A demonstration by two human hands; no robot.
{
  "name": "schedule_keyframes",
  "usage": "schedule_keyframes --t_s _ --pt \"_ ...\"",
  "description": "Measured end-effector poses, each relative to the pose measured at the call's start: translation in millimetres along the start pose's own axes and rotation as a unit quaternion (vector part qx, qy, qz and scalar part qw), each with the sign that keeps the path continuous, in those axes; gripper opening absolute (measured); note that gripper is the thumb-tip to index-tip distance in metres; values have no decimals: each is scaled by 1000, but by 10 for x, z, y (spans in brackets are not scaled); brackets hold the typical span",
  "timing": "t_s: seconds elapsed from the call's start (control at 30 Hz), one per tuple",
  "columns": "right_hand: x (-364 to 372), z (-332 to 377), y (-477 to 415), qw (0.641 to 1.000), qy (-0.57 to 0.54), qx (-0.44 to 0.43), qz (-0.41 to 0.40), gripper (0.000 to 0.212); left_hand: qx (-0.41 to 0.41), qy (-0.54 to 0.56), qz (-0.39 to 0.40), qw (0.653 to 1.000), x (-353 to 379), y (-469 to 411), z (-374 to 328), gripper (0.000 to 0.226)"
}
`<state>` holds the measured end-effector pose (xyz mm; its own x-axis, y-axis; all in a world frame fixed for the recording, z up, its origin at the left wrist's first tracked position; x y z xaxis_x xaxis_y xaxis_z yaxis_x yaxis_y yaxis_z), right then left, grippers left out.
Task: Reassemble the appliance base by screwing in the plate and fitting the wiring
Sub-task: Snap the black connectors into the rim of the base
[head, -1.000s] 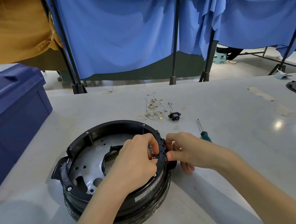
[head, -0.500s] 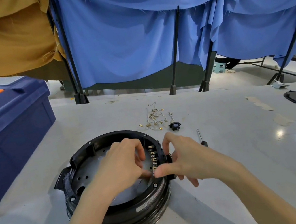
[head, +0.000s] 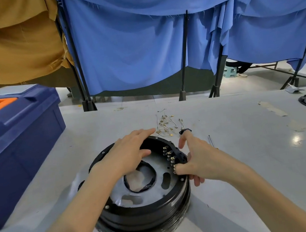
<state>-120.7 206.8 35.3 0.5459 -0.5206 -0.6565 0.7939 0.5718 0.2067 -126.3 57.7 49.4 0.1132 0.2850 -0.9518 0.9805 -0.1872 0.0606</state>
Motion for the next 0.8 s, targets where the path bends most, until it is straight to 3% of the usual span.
schedule_keyframes --t_s 0.23,0.4,0.47,0.6,0.8 --pt "-332 -77 -5 984 56 -11 -170 40 -76 -168 -49 982 -98 -124 184 58" --pt "-255 -60 83 982 120 58 -132 61 -100 -155 -33 982 -88 -140 299 34" --pt "-177 3 97 980 152 63 -112 57 -105 -162 -42 980 -98 -134 286 30" --pt "-259 -2 86 977 136 59 -150 36 -135 -192 -52 971 -127 -95 259 30" --pt "-353 -104 38 973 135 40 -183 38 -167 -244 -74 953 -276 9 210 23"
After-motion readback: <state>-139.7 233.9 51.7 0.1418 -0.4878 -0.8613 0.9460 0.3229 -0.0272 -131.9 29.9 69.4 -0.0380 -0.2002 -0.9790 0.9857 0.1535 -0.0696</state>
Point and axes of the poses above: each hand's wrist, its own y-axis away from the middle knuckle, its own x-axis out of the palm, z = x × y, the point moved 10 cm from there along -y, towards the middle knuckle, and after that the axes turned 9 degrees about z, right-handed, at the moved point
